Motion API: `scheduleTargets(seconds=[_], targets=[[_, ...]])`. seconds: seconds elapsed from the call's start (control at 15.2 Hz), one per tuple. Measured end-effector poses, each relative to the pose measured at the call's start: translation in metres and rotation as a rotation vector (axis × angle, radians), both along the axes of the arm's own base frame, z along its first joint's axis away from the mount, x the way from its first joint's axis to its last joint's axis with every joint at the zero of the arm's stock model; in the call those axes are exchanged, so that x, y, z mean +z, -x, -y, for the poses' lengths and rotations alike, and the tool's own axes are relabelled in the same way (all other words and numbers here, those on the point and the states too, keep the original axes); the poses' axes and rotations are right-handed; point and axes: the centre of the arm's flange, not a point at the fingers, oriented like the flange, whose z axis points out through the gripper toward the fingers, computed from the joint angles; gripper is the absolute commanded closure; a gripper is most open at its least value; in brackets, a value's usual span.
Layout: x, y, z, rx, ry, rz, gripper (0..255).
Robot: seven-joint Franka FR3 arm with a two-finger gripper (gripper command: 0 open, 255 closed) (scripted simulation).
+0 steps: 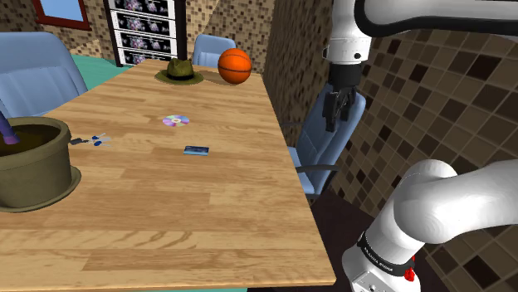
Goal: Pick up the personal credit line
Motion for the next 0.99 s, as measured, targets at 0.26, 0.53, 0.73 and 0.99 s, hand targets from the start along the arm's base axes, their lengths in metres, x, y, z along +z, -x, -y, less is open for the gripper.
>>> scheduleTargets(seconds=[0.26, 0.53, 0.73, 0.99], targets=[[-0.018, -0.014, 0.002, 0.042, -0.021, 0.034, 0], [-0.046, -0.045, 0.003, 0.121, -0.061, 0.104, 0], [-0.070, -0.066, 0.003, 0.183, -0.091, 0.158, 0], [-0.095, -0.099, -0.005, 0.266, -0.132, 0.230, 0]])
